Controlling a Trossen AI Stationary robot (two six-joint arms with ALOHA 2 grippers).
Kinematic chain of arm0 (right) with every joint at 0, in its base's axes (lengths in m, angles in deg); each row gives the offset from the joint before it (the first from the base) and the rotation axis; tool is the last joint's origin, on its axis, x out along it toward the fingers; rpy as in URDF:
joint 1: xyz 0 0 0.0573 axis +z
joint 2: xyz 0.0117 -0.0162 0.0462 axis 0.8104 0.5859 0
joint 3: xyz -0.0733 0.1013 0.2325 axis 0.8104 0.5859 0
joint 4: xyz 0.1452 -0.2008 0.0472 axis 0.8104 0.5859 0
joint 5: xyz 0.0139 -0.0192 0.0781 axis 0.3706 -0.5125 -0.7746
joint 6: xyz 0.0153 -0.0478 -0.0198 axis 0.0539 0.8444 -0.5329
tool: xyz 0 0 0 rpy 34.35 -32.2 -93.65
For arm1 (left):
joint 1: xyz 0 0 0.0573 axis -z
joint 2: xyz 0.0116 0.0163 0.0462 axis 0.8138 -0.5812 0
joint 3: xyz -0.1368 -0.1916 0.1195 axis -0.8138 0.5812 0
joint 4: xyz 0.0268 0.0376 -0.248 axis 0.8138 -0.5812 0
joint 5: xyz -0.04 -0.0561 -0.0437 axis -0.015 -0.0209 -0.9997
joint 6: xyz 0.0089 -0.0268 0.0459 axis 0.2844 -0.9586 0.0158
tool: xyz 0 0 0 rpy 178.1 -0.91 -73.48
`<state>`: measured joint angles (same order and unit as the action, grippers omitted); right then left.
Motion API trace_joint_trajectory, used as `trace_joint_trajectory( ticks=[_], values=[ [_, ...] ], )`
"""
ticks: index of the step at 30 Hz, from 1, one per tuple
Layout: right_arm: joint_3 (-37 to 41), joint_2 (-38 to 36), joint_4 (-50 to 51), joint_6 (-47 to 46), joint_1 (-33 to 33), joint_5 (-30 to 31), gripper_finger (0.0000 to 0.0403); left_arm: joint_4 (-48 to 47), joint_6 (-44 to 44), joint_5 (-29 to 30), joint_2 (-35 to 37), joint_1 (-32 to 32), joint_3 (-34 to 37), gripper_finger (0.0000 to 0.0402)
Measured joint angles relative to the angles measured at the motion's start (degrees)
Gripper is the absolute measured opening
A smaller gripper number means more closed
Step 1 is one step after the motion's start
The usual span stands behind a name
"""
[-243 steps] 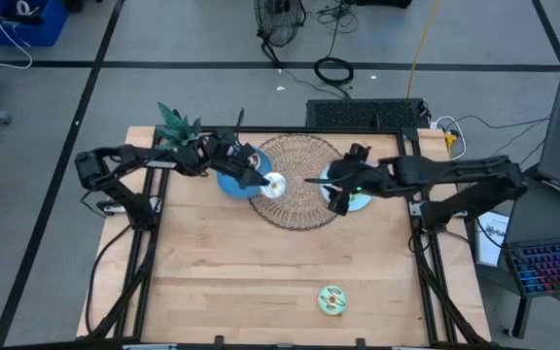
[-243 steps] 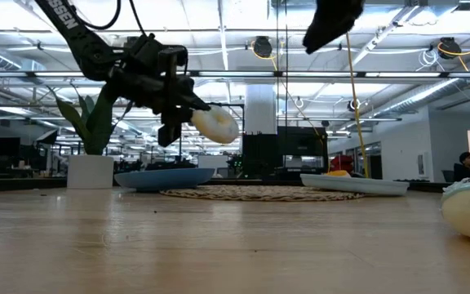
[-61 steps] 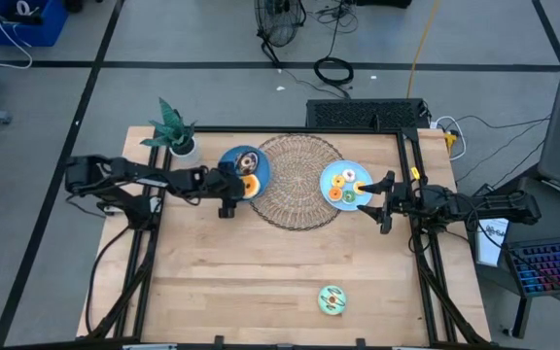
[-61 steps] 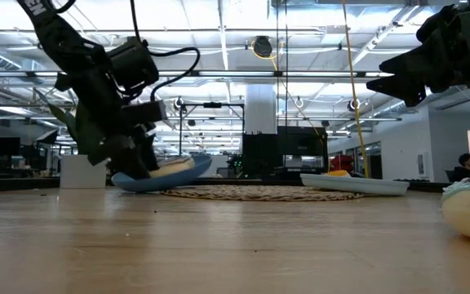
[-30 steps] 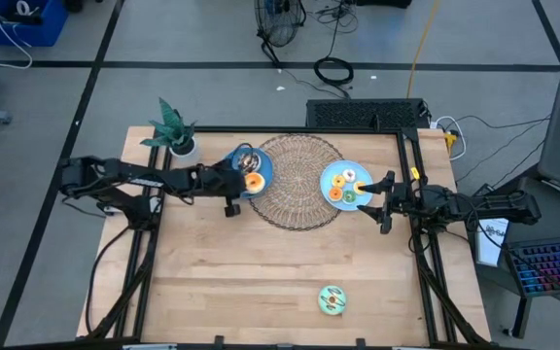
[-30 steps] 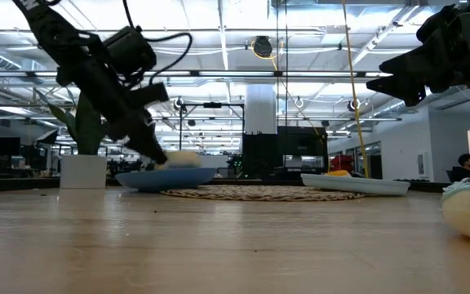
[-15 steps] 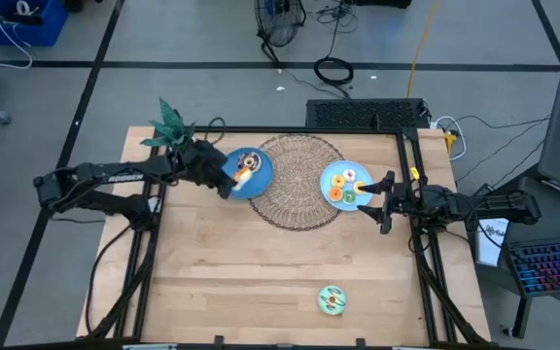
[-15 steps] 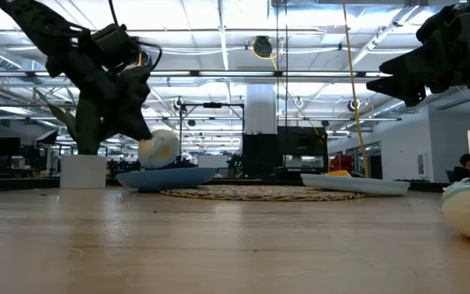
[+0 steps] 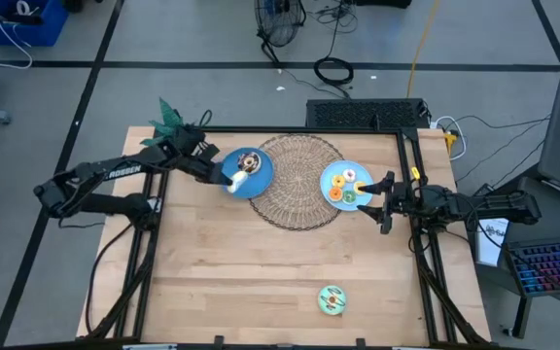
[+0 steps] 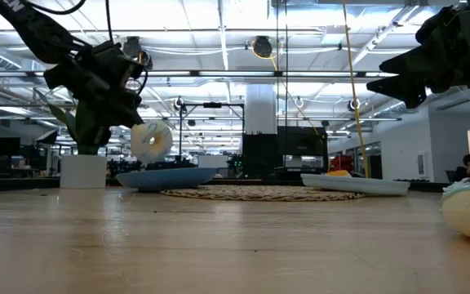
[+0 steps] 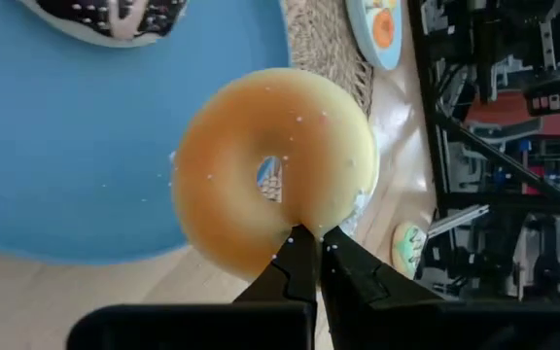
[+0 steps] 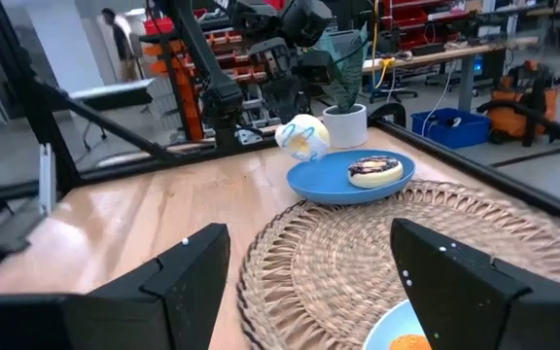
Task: Pick & Place donuts
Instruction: Put the large white donut on the dark blue plate
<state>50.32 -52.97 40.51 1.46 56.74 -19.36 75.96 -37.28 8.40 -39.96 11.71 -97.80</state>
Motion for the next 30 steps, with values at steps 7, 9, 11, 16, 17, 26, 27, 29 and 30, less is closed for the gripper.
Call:
trace_joint_trajectory(
  ticks=[7, 9, 11, 16, 17, 26, 27, 29, 30],
  values=[
    [2.77, 0.02, -6.86, -4.32, 0.00, -1.43, 0.0270, 2.48, 0.71, -3.22, 0.01, -0.63, 0.00, 0.0006],
    [3.94, 0.00, -12.63, -3.73, 0.00, -0.96, 0.0270, 4.23, 1.98, -3.69, 0.00, -0.52, 0.00, 0.0006],
    [5.22, 0.48, -19.26, -2.80, 0.02, 1.86, 0.0271, 6.61, 4.13, -4.01, 0.01, -0.16, 0.00, 0.0005],
    [7.36, 2.35, -29.52, -0.21, 0.02, 13.96, 0.0274, 12.57, 9.01, -4.28, 0.02, 1.18, 0.00, 0.0005],
    [7.30, 2.61, -30.05, -1.42, 0.02, 16.91, 0.0274, 14.06, 9.82, -4.41, 0.02, 1.44, 0.00, 0.0005],
    [3.59, 20.05, -45.03, 0.85, -0.07, 12.19, 0.0272, 32.30, 12.09, -10.54, 0.03, 4.17, -0.02, 0.0005],
    [1.51, 24.13, -43.83, 2.09, -0.07, 12.17, 0.0272, 33.68, 11.99, -10.99, 0.04, 4.59, -0.02, 0.0006],
    [-4.49, 33.38, -45.59, 4.48, -0.21, 12.04, 0.0272, 35.79, 11.94, -11.72, 0.04, 5.48, -0.02, 0.0006],
    [-7.47, 38.05, -45.90, 5.76, -0.64, 12.12, 0.0272, 36.50, 11.99, -12.00, 0.04, 5.91, -0.02, 0.0004]
  ],
)
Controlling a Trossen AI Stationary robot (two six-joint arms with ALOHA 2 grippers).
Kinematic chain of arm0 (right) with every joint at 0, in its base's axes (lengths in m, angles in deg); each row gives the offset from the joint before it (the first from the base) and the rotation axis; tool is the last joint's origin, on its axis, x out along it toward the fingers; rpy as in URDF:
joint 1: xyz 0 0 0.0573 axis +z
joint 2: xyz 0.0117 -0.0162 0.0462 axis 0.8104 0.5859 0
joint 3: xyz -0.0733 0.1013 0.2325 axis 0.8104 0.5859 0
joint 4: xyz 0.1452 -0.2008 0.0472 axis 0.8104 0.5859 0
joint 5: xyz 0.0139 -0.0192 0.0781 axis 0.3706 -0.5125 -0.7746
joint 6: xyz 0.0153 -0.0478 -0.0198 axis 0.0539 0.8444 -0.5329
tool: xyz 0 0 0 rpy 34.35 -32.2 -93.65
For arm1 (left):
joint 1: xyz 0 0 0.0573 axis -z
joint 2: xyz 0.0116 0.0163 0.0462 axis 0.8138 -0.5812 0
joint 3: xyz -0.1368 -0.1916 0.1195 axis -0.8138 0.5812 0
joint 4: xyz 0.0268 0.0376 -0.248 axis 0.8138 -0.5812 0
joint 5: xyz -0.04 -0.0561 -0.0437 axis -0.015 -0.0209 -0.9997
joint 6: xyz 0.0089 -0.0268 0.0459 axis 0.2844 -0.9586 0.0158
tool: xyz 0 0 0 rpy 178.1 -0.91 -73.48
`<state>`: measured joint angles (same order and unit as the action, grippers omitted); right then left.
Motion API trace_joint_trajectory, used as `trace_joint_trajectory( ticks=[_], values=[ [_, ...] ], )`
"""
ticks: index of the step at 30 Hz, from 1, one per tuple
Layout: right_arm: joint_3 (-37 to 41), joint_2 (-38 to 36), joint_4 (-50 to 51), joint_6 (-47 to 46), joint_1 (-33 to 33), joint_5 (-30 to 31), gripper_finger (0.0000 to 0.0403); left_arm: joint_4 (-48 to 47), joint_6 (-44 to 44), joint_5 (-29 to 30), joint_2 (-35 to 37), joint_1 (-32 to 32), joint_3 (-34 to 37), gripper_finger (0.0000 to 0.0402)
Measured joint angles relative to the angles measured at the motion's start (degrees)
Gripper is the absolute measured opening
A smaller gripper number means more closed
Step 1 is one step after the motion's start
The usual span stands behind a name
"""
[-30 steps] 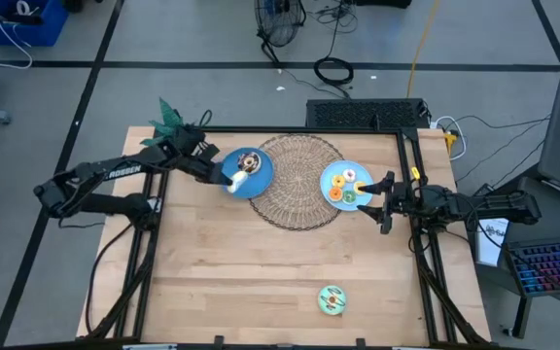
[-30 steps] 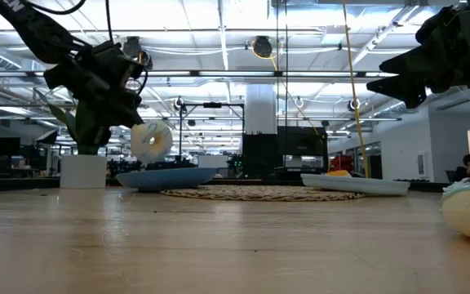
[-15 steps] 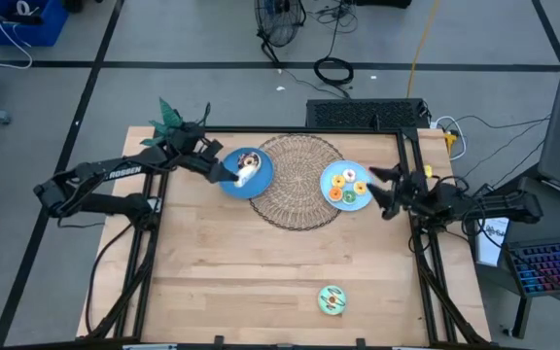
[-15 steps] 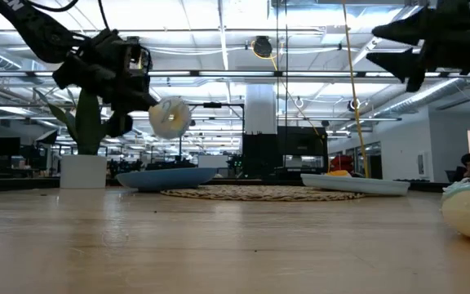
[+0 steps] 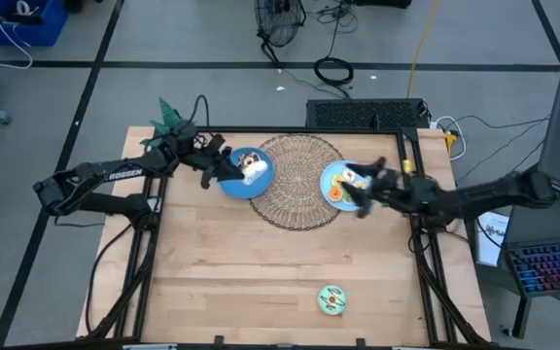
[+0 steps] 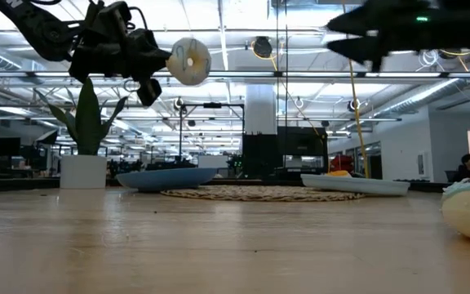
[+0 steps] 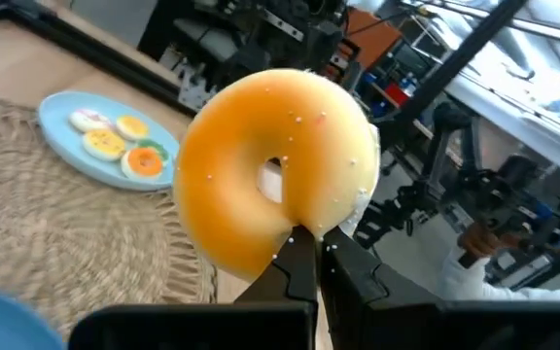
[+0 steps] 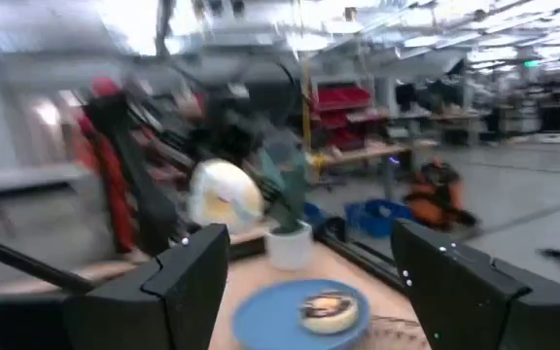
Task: Pick & Place donuts
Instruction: Put the large white donut on the dark blue plate
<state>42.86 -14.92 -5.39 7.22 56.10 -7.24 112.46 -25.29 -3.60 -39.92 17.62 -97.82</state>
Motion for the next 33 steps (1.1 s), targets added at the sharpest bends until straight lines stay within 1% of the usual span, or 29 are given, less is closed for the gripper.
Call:
trace_joint_trajectory(
  ticks=[3, 5, 9, 12, 14, 17, 22, 25, 29, 33],
  values=[
    [-8.97, 14.18, 0.12, 2.72, -1.99, -0.12, 0.0268, 0.69, 0.10, 0.08, 0.00, 0.70, 0.00, 0.0005],
    [-14.01, 21.82, 0.97, 4.68, -3.06, -0.57, 0.0264, 0.95, 0.16, 0.18, 0.00, 0.91, 0.00, 0.0006],
    [-22.75, 33.37, -0.49, 7.02, -5.48, -6.89, 0.0261, 0.95, -0.62, 0.12, 0.00, 1.01, 0.00, 0.0005],
    [-27.52, 39.53, -1.31, 7.12, -6.97, -12.33, 0.0262, 0.91, -1.27, 0.08, 0.00, 1.36, 0.00, 0.0007],
    [-30.82, 42.48, -2.28, 7.13, -8.02, -14.79, 0.0267, 0.86, -1.33, 0.10, 0.00, 1.84, 0.00, 0.0005],
    [-34.56, 46.58, -2.03, 7.12, -9.43, -15.90, 0.0275, 0.94, -1.47, 0.08, 0.00, 2.58, 0.00, 0.0007],
    [-39.63, 51.27, -2.10, 4.52, -11.34, -23.75, 0.0283, 1.00, -1.47, 0.14, 0.00, 3.39, 0.00, 0.0005],
    [-42.12, 53.99, -1.94, 3.67, -11.71, -26.73, 0.0283, 0.98, -1.48, 0.19, 0.00, 3.57, 0.00, 0.0008],
    [-44.25, 56.05, -1.92, 4.17, -11.71, -27.14, 0.0282, 0.96, -1.47, 0.19, 0.00, 3.55, 0.00, 0.0009],
    [-44.68, 56.73, -1.82, 3.86, -11.71, -27.14, 0.0270, 0.96, -1.45, 0.18, 0.00, 3.57, 0.00, 0.0008]
  ],
)
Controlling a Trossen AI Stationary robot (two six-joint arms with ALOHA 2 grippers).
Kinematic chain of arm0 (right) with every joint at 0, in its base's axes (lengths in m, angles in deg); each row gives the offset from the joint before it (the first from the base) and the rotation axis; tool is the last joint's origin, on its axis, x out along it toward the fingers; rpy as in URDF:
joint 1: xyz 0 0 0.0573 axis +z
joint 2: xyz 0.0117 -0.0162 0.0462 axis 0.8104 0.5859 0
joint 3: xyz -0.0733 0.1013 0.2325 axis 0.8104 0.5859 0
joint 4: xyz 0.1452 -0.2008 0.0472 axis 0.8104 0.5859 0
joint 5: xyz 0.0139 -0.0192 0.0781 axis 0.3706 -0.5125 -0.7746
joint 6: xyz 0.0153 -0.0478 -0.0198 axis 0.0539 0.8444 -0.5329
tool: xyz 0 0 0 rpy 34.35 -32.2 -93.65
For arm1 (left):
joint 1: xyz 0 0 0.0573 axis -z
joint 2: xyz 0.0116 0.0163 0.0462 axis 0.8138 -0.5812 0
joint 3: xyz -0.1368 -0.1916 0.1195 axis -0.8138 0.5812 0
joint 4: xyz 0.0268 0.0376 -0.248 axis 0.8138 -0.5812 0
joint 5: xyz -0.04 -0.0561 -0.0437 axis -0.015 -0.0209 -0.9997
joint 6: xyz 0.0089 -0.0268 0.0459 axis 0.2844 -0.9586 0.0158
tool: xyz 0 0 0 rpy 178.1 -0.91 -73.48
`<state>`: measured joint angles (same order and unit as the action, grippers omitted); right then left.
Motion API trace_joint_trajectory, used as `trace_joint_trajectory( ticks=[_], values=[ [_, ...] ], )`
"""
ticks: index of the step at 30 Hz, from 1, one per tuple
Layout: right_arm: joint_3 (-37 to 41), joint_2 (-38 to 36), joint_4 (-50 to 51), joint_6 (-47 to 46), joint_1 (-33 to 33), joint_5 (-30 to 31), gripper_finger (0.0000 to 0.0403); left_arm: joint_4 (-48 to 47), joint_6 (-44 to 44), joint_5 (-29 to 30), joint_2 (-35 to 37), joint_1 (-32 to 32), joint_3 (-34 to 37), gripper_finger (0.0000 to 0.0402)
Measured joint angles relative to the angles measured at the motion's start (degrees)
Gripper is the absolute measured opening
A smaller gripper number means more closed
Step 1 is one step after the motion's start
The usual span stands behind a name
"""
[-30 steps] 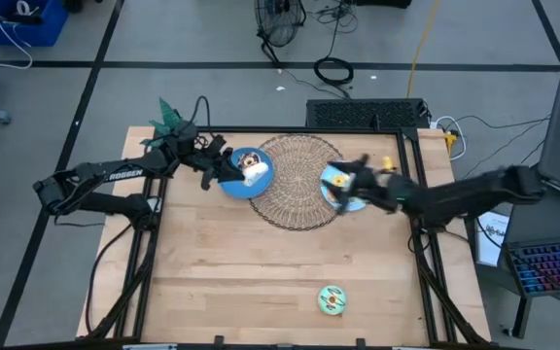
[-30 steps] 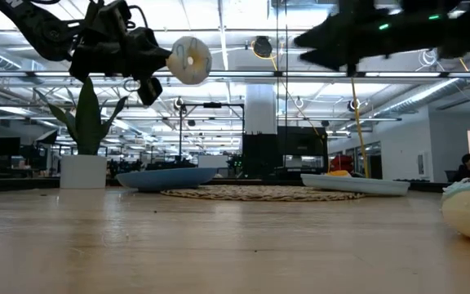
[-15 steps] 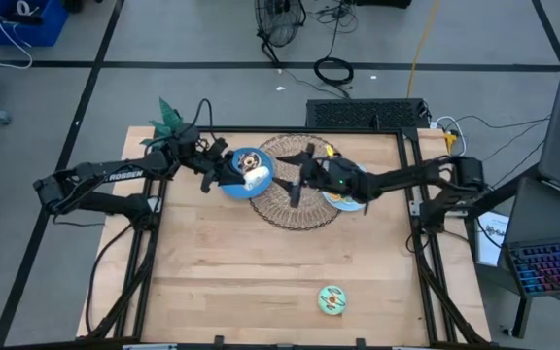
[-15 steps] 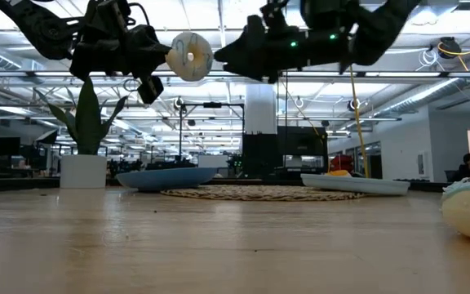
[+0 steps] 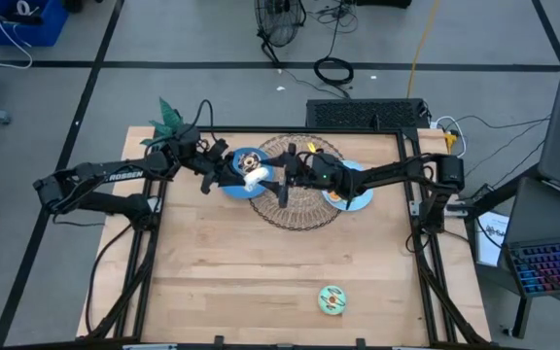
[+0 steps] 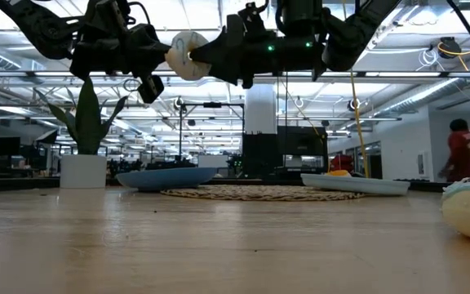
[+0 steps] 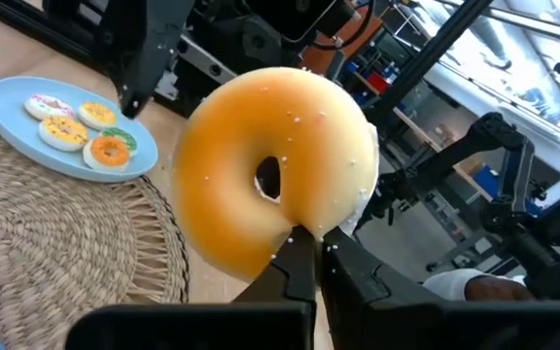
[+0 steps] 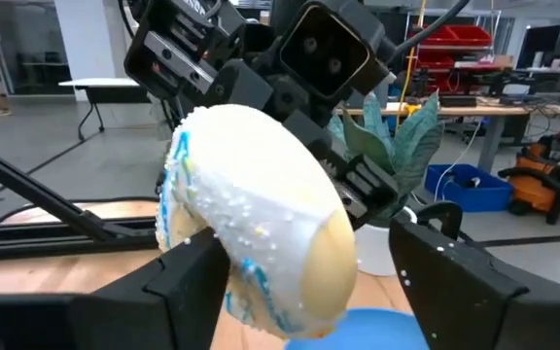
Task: Pick & Place donuts
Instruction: Put the large white donut on the dark blue plate
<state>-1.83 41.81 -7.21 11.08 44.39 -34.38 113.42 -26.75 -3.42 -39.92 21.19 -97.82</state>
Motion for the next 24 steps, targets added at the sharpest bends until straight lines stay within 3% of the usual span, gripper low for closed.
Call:
trace_joint_trajectory(
  ticks=[6, 14, 21, 24],
  values=[
    [0.00, -0.01, 0.18, -1.07, 0.07, -0.01, 0.0203, 0.18, 0.22, 0.01, 0.00, -0.13, 0.00, 0.0020],
    [0.00, -0.08, 0.76, -0.75, 0.07, -2.17, 0.0027, 3.03, -1.54, 0.03, 0.00, -0.13, 0.00, 0.0023],
    [-0.36, -1.35, 4.10, -0.54, 0.04, -4.04, 0.0017, 5.41, -2.59, -0.04, 2.68, -3.34, 0.00, 0.0023],
    [-2.66, -2.83, 11.92, -1.64, -0.34, -4.00, 0.0009, 5.42, -2.42, 0.05, 5.16, -5.53, 0.02, 0.0023]
  ],
)
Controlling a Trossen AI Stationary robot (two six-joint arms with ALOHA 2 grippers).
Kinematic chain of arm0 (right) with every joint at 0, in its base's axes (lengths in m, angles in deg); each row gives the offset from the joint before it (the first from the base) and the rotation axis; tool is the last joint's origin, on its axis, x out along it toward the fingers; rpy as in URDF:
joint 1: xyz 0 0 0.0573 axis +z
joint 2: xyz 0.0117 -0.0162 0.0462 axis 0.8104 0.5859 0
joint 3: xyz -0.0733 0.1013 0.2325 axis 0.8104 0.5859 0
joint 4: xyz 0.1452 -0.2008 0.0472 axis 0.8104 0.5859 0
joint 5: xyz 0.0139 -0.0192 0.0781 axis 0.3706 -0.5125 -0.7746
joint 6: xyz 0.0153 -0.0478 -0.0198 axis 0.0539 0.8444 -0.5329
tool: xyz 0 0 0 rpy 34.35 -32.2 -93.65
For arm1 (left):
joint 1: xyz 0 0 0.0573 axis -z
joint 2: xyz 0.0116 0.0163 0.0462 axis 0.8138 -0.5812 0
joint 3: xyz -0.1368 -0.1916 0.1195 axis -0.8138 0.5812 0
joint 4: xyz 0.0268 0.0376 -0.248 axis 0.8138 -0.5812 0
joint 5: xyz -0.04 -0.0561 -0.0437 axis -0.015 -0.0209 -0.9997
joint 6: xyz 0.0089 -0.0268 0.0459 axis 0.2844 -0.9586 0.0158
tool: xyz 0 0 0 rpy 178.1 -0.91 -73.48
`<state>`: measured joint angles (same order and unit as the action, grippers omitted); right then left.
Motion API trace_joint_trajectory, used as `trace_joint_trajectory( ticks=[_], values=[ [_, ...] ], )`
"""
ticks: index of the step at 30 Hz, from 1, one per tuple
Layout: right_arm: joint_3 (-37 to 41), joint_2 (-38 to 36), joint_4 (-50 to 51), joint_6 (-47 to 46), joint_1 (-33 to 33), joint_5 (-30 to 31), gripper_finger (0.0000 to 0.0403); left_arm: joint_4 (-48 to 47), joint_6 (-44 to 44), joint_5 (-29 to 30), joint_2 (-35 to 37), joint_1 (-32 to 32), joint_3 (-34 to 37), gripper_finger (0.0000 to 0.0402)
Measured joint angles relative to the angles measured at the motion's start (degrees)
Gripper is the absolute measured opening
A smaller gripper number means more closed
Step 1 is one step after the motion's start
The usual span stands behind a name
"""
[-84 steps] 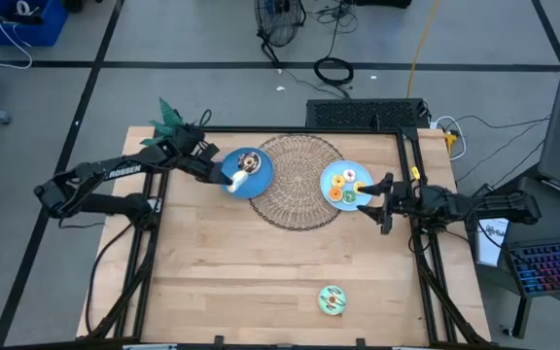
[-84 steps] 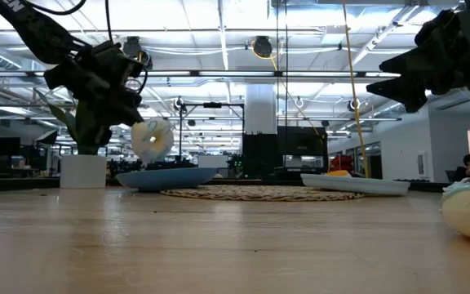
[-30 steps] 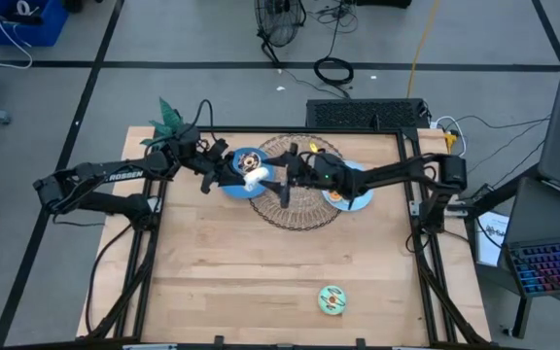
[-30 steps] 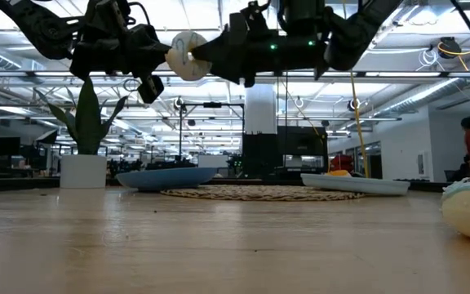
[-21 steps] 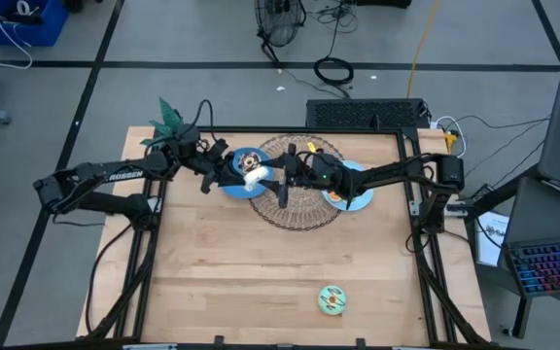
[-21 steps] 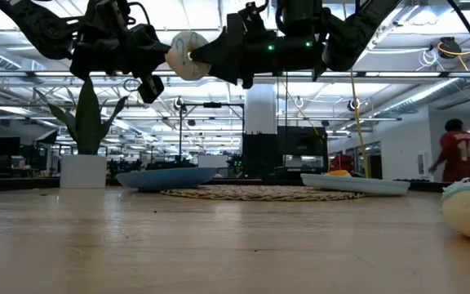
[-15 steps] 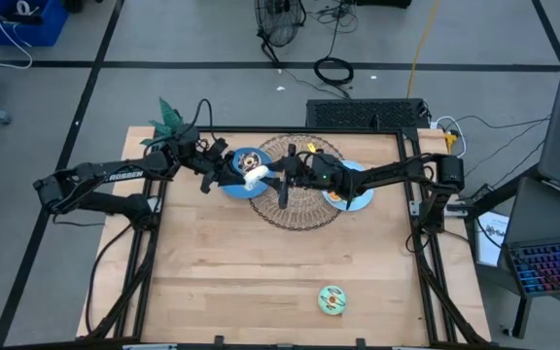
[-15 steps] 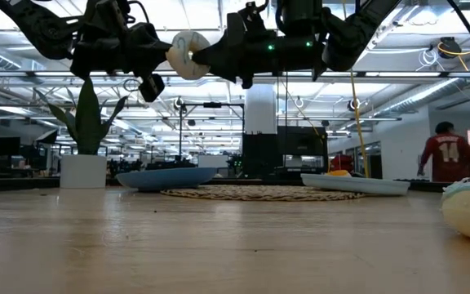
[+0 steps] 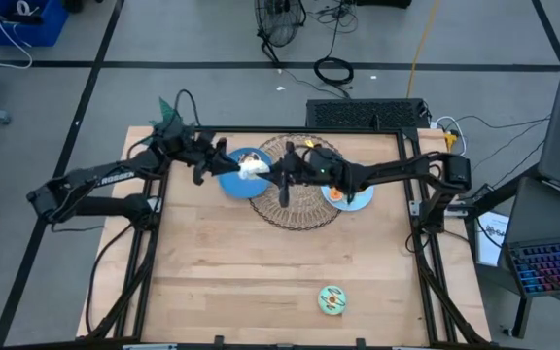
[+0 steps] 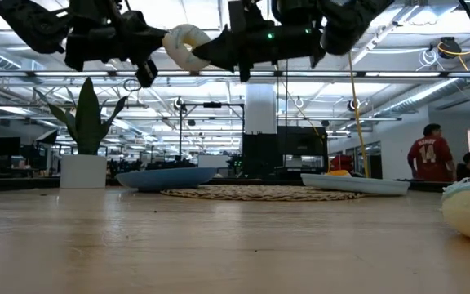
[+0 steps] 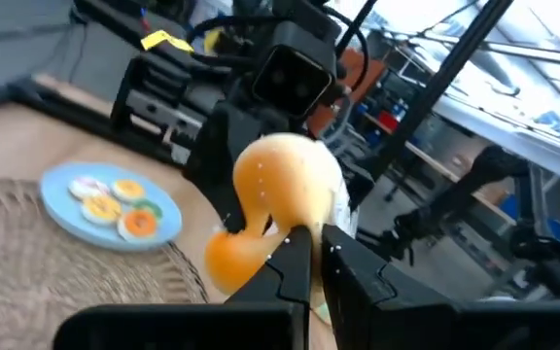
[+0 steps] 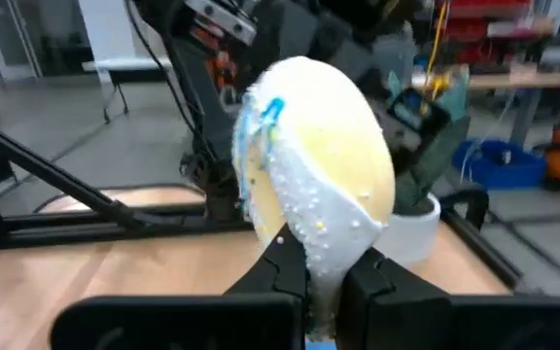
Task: Pick & Place donuts
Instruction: Put the large white donut on the dark blue plate
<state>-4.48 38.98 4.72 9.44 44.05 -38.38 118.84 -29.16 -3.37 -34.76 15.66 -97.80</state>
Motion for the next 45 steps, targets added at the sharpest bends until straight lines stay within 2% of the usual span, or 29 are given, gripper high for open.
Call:
trace_joint_trajectory(
  ticks=[7, 19, 24, 28, 32, 39, 45],
  values=[
    [-14.54, 0.46, 32.24, 1.07, -0.44, -0.24, 0.0009, 0.44, 0.55, -0.21, 4.00, -2.53, -0.07, 0.0023],
    [-34.13, 0.27, 55.97, -0.64, -5.08, -1.02, 0.0009, -2.23, 4.47, 0.04, 5.90, -4.43, -0.09, 0.0023],
    [-36.71, 0.50, 57.62, -3.15, -8.11, -7.96, 0.0009, -2.68, 5.87, 1.79, 5.88, -4.41, -0.09, 0.0023],
    [-36.93, 2.80, 56.70, -3.28, -8.87, -7.97, 0.0009, -2.68, 5.89, 2.75, 5.88, -4.41, -0.09, 0.0024],
    [-36.77, 9.49, 56.12, -2.60, -8.51, -8.09, 0.0009, -3.19, 6.89, 2.99, 5.86, -4.41, -0.09, 0.0024],
    [-36.75, 21.25, 52.48, -3.98, -8.60, -12.49, 0.0008, -7.56, 8.93, 3.19, 5.86, -4.24, -0.07, 0.0024],
    [-36.73, 26.49, 53.09, -5.05, -8.77, -12.51, 0.0008, -10.51, 10.58, 4.72, 5.84, -4.24, -0.07, 0.0024]
  ],
)
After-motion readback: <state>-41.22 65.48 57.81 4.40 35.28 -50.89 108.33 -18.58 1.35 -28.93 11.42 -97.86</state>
